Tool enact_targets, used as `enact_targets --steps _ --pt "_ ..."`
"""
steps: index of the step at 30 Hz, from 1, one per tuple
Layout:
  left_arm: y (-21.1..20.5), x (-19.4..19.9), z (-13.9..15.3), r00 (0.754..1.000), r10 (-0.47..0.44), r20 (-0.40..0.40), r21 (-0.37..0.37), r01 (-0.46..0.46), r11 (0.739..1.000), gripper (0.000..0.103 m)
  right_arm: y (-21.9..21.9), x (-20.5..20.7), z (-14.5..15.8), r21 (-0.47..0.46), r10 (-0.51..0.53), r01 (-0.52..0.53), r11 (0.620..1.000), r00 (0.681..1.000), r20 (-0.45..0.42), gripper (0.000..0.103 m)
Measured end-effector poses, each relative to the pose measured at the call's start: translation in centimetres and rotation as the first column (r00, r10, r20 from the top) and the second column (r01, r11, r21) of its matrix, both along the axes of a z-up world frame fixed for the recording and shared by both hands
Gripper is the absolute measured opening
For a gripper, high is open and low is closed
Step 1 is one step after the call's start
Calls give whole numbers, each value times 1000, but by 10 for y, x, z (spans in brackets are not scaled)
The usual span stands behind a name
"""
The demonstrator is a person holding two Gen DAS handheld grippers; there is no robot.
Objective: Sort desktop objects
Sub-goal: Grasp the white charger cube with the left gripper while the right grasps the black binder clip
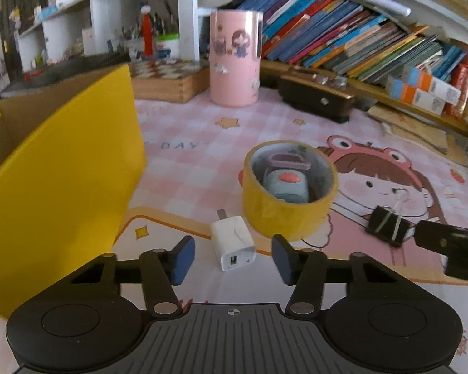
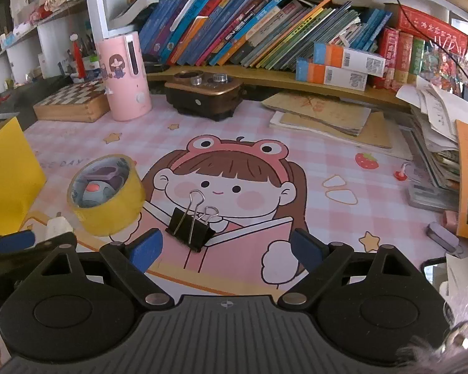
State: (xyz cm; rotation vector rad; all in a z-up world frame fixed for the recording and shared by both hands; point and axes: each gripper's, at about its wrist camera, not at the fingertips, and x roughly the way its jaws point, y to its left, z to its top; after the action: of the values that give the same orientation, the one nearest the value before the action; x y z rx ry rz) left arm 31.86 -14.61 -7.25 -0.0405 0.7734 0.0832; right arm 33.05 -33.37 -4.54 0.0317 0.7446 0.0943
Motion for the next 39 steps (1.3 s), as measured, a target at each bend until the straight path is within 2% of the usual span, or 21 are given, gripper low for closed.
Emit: enact_targets --steps 3,7,11,14,18,23,25,34,35,37,39 --pt "0 8 -6 1000 7 -14 3 -7 1000 43 2 4 -3 -1 7 -7 1000 1000 -7 89" --pt "-1 10 -7 1000 -3 3 13 3 1000 30 5 10 -5 -4 21 -21 1000 1000 -15 89" --pt "4 5 -2 1000 6 21 4 -6 1000 29 9 16 -10 -5 27 -28 1000 999 -24 89" --pt "9 -8 10 998 8 60 -10 -7 1000 29 15 20 -13 -1 24 -24 1000 999 -34 84" --pt "15 -25 25 997 2 76 -20 0 1000 29 27 24 -17 10 -24 25 1000 998 -59 70" --pt "16 -51 38 996 2 91 8 -3 1000 29 34 31 -24 44 -122 126 991 989 -85 58" --pt "16 -59 41 996 -6 93 20 4 1000 30 38 34 -26 39 -145 149 988 985 -90 50" --pt "17 -74 48 996 -33 86 58 28 998 30 52 42 -29 16 -197 198 980 978 -67 53" --pt "17 -75 48 996 -34 87 58 29 998 30 53 42 -29 11 -199 200 980 978 -60 53" --pt "17 -75 48 996 -37 87 55 32 998 30 52 41 -30 -1 -190 190 982 981 -42 45" --pt "17 -76 48 995 -40 89 51 36 998 30 47 40 -30 8 -154 154 988 987 -38 45"
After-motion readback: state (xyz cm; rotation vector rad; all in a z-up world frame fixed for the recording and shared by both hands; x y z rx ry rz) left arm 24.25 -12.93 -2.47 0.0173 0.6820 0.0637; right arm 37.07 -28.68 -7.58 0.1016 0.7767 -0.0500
